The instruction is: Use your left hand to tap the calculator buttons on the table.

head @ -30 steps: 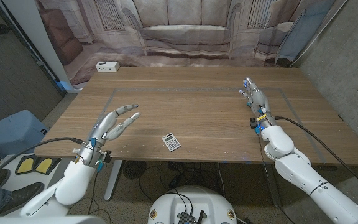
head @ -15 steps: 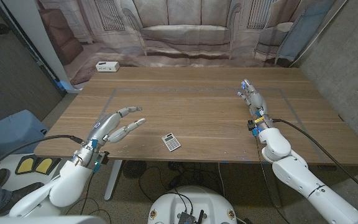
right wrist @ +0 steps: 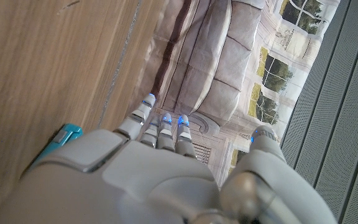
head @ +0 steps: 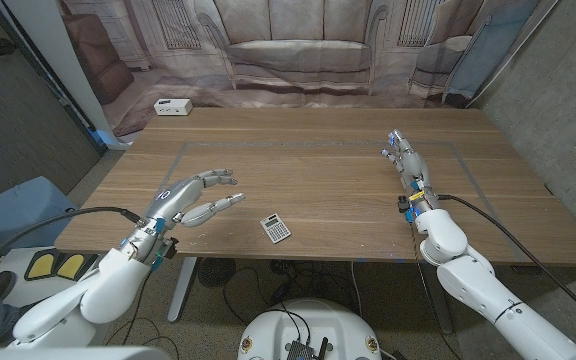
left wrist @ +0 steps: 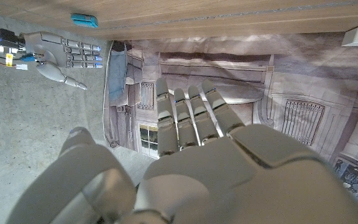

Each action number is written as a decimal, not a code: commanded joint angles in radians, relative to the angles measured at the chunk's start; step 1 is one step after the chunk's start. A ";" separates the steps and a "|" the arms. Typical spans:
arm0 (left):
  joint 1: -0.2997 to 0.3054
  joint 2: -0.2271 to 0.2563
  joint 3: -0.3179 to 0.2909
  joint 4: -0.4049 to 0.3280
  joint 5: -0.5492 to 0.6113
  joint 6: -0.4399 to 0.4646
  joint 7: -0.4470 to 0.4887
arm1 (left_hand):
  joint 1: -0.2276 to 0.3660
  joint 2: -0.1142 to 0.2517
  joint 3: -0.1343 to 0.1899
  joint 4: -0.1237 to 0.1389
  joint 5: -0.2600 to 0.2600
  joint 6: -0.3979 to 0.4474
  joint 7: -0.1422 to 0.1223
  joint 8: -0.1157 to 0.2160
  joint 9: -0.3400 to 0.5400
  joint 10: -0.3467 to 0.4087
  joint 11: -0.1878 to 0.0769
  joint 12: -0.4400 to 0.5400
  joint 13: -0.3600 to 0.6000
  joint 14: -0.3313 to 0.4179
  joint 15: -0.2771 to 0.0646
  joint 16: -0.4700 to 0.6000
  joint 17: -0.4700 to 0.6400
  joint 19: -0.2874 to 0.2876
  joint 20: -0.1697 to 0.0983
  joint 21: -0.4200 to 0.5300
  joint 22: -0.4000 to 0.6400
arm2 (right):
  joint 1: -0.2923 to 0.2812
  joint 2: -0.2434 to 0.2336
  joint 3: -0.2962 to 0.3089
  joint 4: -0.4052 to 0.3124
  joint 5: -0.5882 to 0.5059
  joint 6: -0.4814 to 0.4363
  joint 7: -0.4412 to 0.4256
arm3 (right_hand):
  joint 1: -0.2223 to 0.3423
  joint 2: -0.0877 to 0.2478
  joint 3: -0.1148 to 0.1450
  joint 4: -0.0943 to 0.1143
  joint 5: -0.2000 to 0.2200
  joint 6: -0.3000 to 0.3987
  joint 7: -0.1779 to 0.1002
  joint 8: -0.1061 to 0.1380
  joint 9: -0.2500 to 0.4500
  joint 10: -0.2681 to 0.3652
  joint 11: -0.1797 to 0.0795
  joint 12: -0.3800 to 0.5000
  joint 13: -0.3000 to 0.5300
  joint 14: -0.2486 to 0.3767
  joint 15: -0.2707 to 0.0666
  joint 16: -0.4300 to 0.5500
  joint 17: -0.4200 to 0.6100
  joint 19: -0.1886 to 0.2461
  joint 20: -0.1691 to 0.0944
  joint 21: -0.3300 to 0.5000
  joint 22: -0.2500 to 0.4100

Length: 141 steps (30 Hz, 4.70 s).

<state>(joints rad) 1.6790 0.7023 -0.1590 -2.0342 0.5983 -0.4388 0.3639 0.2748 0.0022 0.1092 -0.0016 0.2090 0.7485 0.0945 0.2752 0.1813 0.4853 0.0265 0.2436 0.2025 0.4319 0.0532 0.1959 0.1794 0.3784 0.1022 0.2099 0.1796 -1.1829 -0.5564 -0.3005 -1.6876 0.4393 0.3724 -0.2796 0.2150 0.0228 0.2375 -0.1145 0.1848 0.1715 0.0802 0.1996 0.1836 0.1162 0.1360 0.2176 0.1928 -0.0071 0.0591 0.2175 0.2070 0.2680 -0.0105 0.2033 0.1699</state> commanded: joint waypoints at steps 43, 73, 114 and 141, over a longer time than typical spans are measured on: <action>-0.115 0.196 0.119 -0.123 0.140 0.244 -0.224 | -0.095 0.019 -0.046 0.055 0.007 0.242 0.053 0.012 -0.001 -0.034 -0.028 -0.024 0.004 -0.078 -0.018 -0.011 0.008 -0.087 0.002 -0.022 0.003 | -0.043 0.009 0.022 0.004 0.002 0.025 -0.020 | 0.010 0.011 0.002 -0.012 -0.001 0.016 0.000 -0.001 0.003 0.007 -0.004 -0.005 0.006 0.008 -0.001 -0.006 0.002 0.003 0.002 -0.005 0.002; -0.126 0.293 0.205 -0.101 0.214 0.213 -0.113 | -0.102 0.047 -0.043 0.064 0.010 0.215 0.023 -0.028 0.000 -0.003 -0.034 -0.012 0.005 -0.048 -0.028 0.003 0.006 -0.057 0.009 -0.006 0.002 | -0.063 -0.033 0.056 -0.002 0.045 0.036 0.034 | 0.008 0.012 -0.001 -0.012 -0.001 0.017 -0.001 -0.002 0.003 0.009 -0.004 -0.006 0.006 0.009 0.000 -0.006 0.002 0.004 0.003 -0.006 0.002; -0.245 0.350 0.467 -0.029 0.242 0.368 0.003 | -0.068 0.057 -0.030 0.044 0.007 0.236 -0.016 -0.045 0.001 0.000 -0.050 -0.014 0.005 -0.048 -0.051 -0.003 0.003 -0.045 0.003 -0.006 0.002 | -0.059 -0.038 0.078 0.015 0.073 0.035 0.054 | 0.007 0.013 -0.004 -0.013 -0.002 0.020 -0.002 -0.003 0.003 0.011 -0.003 -0.007 0.006 0.010 0.000 -0.007 0.003 0.004 0.005 -0.008 0.002; -0.311 0.374 0.582 -0.007 0.252 0.439 -0.002 | -0.053 0.065 -0.026 0.030 0.001 0.160 -0.045 -0.088 0.001 -0.146 -0.050 -0.054 0.005 -0.191 -0.057 -0.024 0.003 -0.127 -0.005 -0.025 0.004 | -0.063 -0.046 0.084 0.022 0.085 0.033 0.060 | 0.009 0.016 -0.004 -0.014 -0.002 0.021 -0.003 -0.003 0.003 0.012 -0.005 -0.007 0.006 0.011 0.000 -0.007 0.003 0.005 0.005 -0.008 0.002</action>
<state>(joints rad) 1.4064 1.0724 0.3712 -2.0574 0.8438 -0.0190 0.3669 0.2110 0.0738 0.0803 0.0330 0.2090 0.9051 0.0518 0.1846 0.1792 0.3437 -0.0248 0.1955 0.2021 0.2480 -0.0024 0.1769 0.1816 0.2574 0.0945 0.1871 0.1791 -1.2438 -0.5990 -0.2193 -1.6685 0.5257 0.4029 -0.2184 0.2242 0.0320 0.2334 -0.1267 0.1849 0.1858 0.0767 0.1997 0.1836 0.1233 0.1285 0.2090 0.1976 -0.0018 0.0534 0.2107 0.2070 0.2680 -0.0105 0.1960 0.1698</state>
